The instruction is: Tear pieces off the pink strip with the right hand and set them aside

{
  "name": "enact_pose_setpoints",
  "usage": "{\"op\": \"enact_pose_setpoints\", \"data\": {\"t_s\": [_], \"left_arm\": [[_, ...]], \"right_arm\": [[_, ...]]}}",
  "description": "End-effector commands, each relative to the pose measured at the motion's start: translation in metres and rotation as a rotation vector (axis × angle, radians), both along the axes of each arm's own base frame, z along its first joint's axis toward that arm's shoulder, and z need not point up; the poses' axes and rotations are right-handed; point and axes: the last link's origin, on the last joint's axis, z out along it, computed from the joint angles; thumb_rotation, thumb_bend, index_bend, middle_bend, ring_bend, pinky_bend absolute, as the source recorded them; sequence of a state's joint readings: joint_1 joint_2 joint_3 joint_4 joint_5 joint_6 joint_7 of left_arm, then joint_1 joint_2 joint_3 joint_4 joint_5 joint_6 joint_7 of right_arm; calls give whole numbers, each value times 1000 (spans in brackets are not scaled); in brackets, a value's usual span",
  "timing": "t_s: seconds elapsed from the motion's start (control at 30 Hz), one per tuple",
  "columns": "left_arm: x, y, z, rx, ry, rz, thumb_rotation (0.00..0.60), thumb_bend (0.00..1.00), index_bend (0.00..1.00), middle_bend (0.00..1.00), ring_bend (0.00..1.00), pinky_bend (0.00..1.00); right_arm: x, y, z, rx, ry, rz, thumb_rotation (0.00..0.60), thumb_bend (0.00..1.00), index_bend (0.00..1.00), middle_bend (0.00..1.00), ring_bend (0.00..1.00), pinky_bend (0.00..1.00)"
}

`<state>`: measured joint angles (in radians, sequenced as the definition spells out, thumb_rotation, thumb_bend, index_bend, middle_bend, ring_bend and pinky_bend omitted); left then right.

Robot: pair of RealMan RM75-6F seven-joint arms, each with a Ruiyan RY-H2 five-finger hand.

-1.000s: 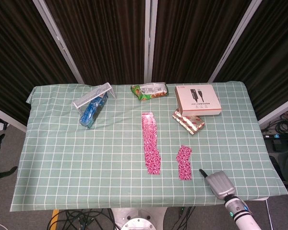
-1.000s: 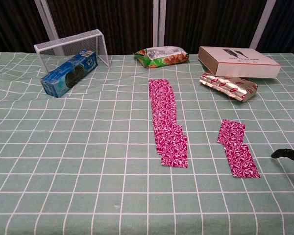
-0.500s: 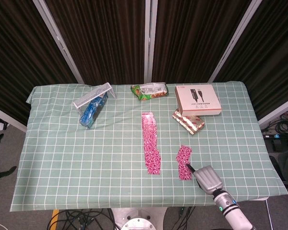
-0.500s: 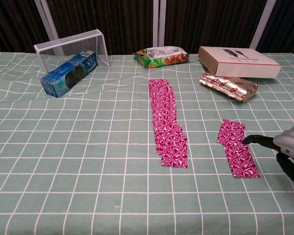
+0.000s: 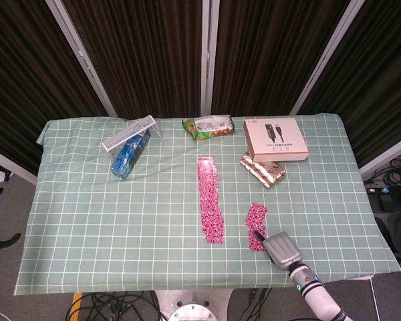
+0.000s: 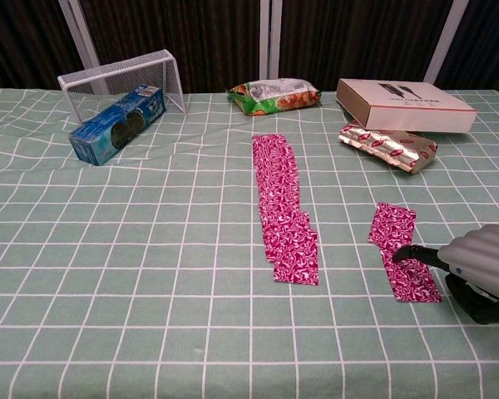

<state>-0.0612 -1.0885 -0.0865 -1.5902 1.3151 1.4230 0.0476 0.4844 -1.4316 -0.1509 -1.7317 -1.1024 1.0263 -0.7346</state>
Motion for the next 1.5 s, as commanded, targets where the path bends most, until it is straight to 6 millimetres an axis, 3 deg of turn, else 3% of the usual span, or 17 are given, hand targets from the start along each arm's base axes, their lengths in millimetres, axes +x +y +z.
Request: {"op": "enact_pose_setpoints", "data": {"t_s": [0.03,0.6,0.83,1.03,1.2,1.27,1.33,1.4,1.43,1.5], "left_arm": [[1,0,-1,-3,2,-1,600,124,24,0,0,28],[5,0,-3,-3,5,-8,600,124,24,0,0,28],[7,0,-2,3,4,-15,600,124,24,0,0,28],[7,1,-3,9,5,-24,600,124,24,0,0,28],[8,0,-4,1,8,-31,600,124,24,0,0,28],[9,-1,-6,-2,6,-38,600,124,24,0,0,28],[11,-1,-8,-4,0,-54,600,124,24,0,0,27],[13,-2,-10,-5,-3,-70,600,124,24,0,0,28],[14,-2,-11,-4,-4,-78,600,124,24,0,0,28],[15,-3,-14,-3,-9,-100,600,124,24,0,0,28]], "right_arm": [[-2,2,1,11,7,-1,600,1000,126,831,788,722],[-18,34,19,38,28,-29,600,1000,137,831,787,722],[-11,27,30,-35,-26,-12,600,1000,137,831,787,722],[2,10,61,-239,-130,79,600,1000,138,831,788,722],[-8,-3,106,-486,-190,126,600,993,139,816,771,715],[-19,-8,124,-584,-191,144,600,809,137,685,645,641],[-34,-9,140,-639,-148,136,600,506,91,434,400,457],[-48,-8,152,-671,-97,103,600,283,17,164,111,193],[-53,-8,158,-691,-80,82,600,221,3,87,40,102],[-66,-6,168,-714,-70,15,600,131,0,8,0,3]]}}
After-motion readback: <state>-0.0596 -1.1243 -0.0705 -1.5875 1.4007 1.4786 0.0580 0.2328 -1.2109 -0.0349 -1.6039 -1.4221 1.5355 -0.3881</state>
